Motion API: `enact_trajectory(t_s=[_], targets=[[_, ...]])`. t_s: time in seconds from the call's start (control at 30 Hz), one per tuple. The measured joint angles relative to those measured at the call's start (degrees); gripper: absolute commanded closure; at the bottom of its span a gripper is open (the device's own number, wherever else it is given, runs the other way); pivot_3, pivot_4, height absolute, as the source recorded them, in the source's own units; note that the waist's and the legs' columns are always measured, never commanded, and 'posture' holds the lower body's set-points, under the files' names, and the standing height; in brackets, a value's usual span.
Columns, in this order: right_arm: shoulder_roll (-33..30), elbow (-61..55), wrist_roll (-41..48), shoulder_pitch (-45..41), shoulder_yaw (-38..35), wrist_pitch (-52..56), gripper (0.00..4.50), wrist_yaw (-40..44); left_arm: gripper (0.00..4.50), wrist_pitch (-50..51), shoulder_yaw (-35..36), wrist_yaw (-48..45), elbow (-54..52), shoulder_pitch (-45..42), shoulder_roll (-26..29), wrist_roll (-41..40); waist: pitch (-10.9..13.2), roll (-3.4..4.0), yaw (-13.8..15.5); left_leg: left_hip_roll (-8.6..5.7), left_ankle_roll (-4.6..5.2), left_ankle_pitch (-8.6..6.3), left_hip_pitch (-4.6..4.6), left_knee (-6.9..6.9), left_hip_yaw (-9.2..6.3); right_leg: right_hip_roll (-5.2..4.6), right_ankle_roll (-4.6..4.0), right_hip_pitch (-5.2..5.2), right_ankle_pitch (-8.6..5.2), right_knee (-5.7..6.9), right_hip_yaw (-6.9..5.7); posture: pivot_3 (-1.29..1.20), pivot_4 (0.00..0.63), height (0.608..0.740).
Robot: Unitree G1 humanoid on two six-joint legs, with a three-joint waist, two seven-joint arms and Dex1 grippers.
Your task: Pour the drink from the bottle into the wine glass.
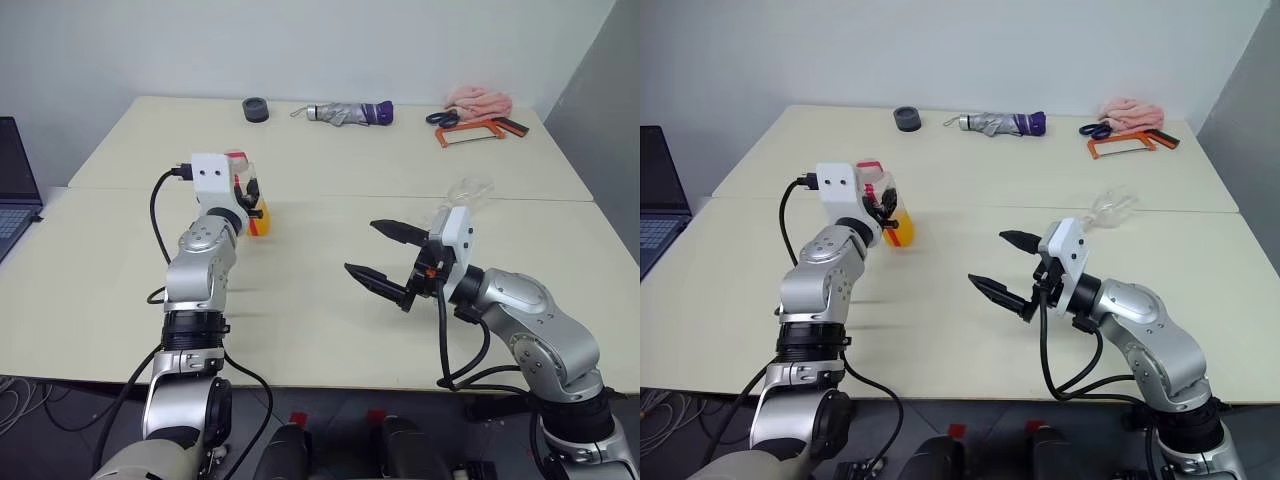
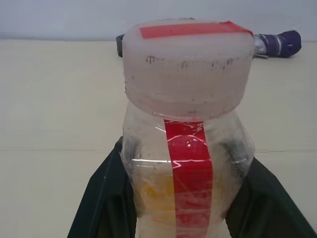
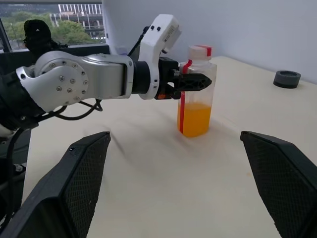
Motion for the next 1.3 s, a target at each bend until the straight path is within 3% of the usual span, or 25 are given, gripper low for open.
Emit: enact_trajectory(t_s=[0.33,0.6,0.63,1.3], targets=[[0.6,-0.2,0.0,0.2,0.1,0.0,0.0,-0.8,2.72,4.3,0.1,0.3,-7.9,4.2,-0.3,-0.9,0.0,0.0,0.0,0.0,-0.03,0.01,0.02,-0.01,0.03,0.0,0.0,0.01,0.0,-0.01,0.02,0.0,0.15,0.74],[1.2,-0.2,0.0,0.2,0.4,0.0,0.0,-0.9,0.15,0.7,0.2,-1.0,-7.1,8.2,-1.2,-1.2,0.0,0.0,0.1,0.0,0.03,-0.01,0.03,0.0,0.01,-0.01,0.0,0.04,0.0,-0.01,0.0,0.0,0.15,0.74],[1.3,-0.2,0.0,0.2,0.5,0.0,0.0,-0.9,0.07,0.6,0.2,-1.1,-7.1,8.4,-1.3,-1.2,0.0,0.0,0.1,0.0,0.03,-0.02,0.03,0.0,0.02,-0.01,0.0,0.04,0.0,-0.01,0.0,0.0,0.15,0.74],[2.5,0.0,-0.7,0.1,1.4,-0.1,0.0,-1.0,0.07,-9.9,-2.0,-3.8,1.2,4.3,-0.1,1.5,0.0,0.0,0.1,-0.03,0.04,-0.02,0.04,-0.01,0.04,0.0,0.0,0.04,0.0,-0.01,0.01,0.0,0.15,0.74]])
